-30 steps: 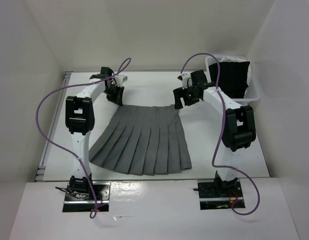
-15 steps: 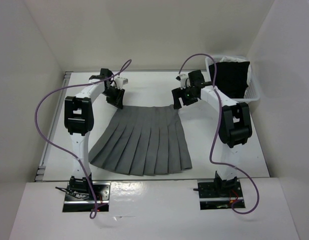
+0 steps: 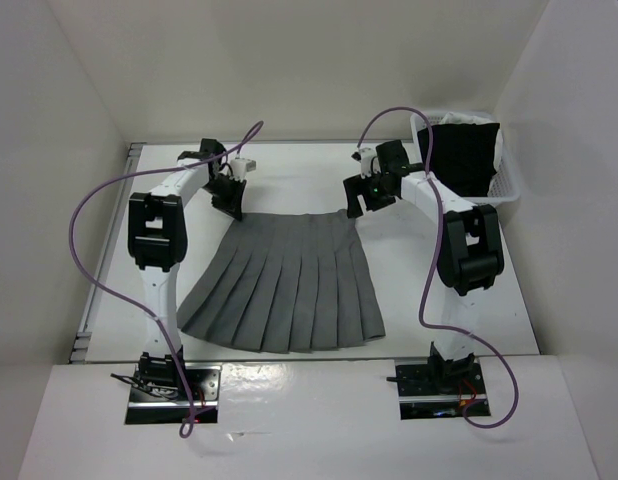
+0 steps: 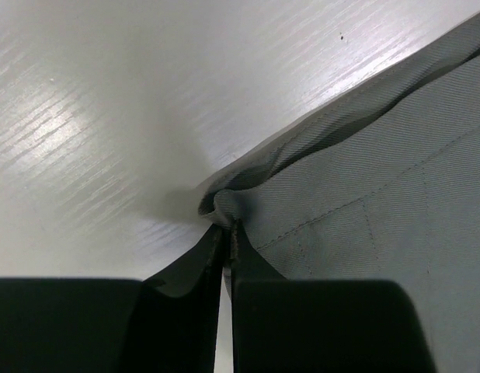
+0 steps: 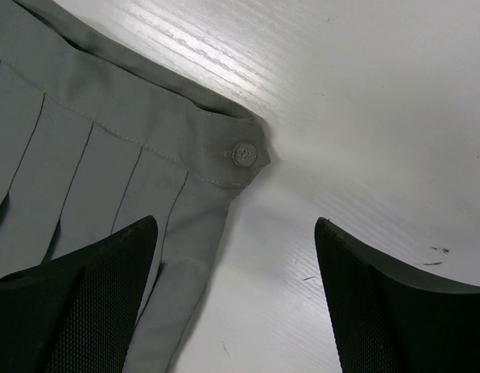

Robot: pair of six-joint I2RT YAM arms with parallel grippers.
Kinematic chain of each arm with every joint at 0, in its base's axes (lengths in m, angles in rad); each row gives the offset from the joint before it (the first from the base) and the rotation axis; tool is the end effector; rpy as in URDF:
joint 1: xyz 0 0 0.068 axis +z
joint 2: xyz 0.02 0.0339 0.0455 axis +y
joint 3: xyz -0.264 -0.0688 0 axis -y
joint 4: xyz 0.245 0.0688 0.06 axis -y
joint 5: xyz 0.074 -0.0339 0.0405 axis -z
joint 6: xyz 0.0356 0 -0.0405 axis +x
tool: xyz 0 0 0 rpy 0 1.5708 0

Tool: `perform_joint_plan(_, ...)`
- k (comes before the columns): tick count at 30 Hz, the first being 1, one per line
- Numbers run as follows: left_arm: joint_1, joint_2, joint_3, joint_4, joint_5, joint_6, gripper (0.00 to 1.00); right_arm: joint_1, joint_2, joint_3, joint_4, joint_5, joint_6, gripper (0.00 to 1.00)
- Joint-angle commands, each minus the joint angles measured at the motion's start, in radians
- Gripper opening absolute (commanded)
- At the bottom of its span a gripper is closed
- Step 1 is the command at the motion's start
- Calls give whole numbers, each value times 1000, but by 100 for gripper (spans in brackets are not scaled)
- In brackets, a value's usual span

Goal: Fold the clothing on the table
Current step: Fold the skirt

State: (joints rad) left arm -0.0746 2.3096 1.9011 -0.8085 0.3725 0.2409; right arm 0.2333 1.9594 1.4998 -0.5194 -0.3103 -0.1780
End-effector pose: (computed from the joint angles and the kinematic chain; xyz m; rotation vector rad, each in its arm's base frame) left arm 0.4813 -0.0490 0.1659 0.5183 2.6743 -0.4708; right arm 0.4123 0.1092 0.2134 -0.6345 2.4510 0.4167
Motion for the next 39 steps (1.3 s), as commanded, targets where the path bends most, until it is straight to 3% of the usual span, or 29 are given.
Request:
perform_joint_plan(1,4,-61,-17,-20,22,29,8,11,12,8,45,4,5,86)
perform_joint_plan(10,13,-90,-70,17,40,29,4,29,162,86,45,-15,23,86)
perform_joint_plan(39,32,-118,-106,17,40,29,4,66,237,169,55,-62,23,77)
